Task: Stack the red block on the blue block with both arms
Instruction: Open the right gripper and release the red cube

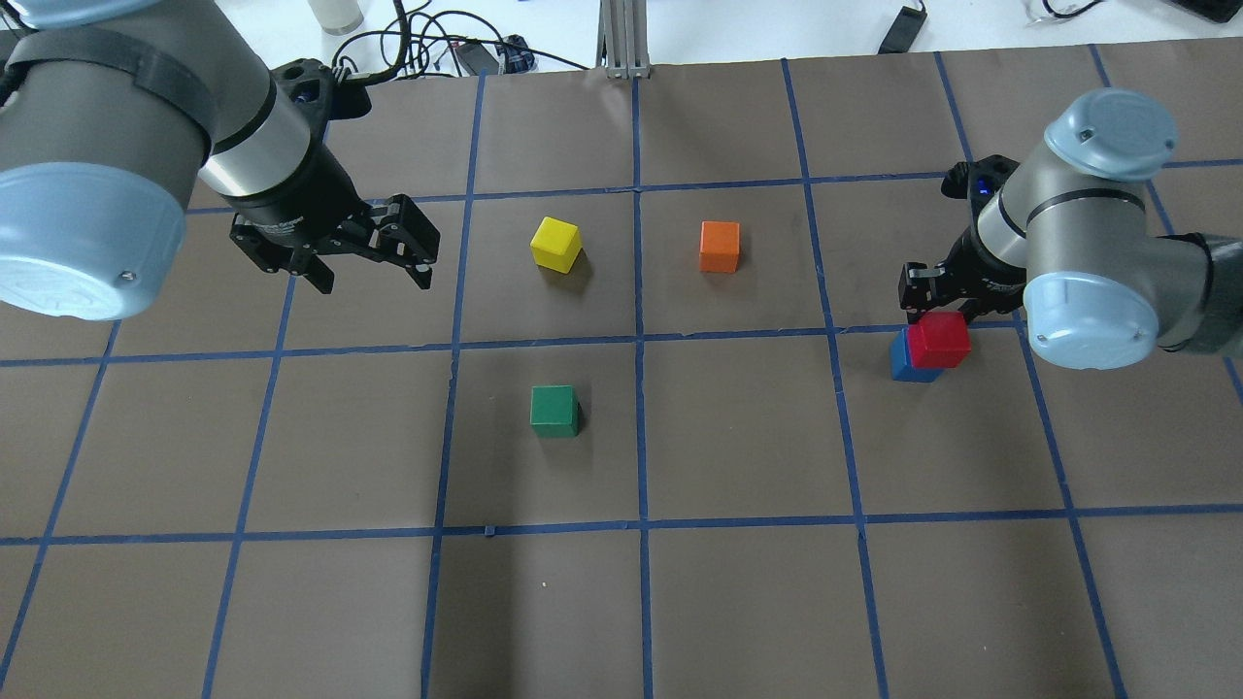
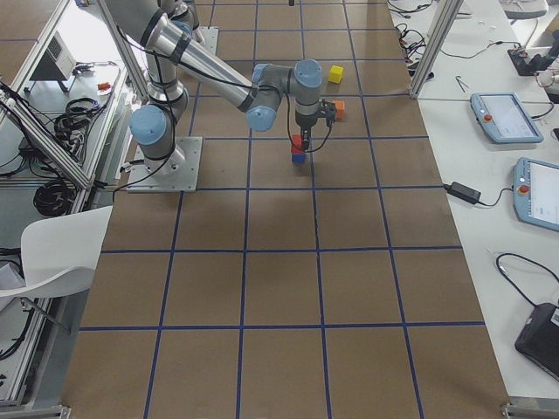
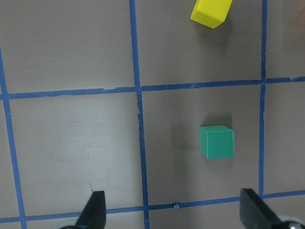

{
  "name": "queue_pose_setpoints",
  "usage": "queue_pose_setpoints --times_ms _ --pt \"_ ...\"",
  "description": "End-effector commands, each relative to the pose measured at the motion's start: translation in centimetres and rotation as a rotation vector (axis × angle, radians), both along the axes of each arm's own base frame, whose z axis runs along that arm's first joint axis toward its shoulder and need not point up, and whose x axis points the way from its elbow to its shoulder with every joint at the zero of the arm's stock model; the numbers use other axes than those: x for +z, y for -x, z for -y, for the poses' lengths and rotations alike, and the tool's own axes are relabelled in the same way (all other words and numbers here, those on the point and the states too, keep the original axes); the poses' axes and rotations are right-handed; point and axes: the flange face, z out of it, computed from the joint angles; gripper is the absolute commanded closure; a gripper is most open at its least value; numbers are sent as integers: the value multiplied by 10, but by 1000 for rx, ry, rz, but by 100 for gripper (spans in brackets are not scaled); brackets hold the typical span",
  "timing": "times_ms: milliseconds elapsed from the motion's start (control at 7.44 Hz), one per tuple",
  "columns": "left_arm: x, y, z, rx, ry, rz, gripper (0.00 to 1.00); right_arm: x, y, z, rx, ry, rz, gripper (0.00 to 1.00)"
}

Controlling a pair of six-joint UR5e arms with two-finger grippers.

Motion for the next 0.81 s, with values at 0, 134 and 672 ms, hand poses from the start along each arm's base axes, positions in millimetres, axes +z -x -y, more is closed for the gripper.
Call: queue_pose_setpoints --times_ms 0,134,672 --pt "0 0 0 0 0 0 0 -1 0 0 -3 0 3 26" --pt "-1 0 0 0 -2 0 0 0 -1 0 0 1 2 0" --pt "0 0 2 0 0 0 0 39 3 19 -2 33 -30 0"
